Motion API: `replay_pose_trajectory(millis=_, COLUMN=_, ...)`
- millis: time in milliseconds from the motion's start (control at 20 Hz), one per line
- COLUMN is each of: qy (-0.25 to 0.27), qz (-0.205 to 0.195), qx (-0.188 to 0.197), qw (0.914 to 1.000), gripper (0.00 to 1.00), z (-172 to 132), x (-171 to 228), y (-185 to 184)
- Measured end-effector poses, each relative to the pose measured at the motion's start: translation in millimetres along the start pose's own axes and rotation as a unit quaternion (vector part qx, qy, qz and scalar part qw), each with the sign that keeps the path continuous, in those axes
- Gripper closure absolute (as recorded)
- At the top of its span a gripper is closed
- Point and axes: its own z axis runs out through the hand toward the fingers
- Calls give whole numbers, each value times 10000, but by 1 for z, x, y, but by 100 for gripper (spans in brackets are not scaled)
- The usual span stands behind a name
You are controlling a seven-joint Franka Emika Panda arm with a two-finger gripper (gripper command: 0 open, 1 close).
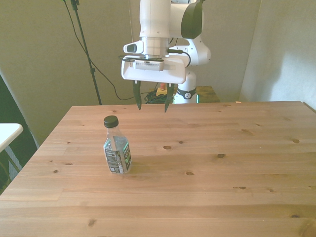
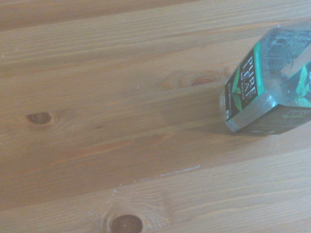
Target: Knock down the bottle
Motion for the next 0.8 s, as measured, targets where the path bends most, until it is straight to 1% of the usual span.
replay_pose_trajectory(millis=100, qy=45, qz=35, qx=-30, qw=10000, gripper=100, z=5, x=7, y=3)
replay_pose_trajectory(millis=300, qy=269, qz=249, qx=-68, qw=9993, gripper=100, z=15, x=47, y=17)
replay_pose_trajectory(millis=450, qy=383, qz=316, qx=-103, qw=9987, gripper=100, z=23, x=70, y=18)
replay_pose_trajectory(millis=800, qy=519, qz=348, qx=-113, qw=9980, gripper=100, z=25, x=92, y=9)
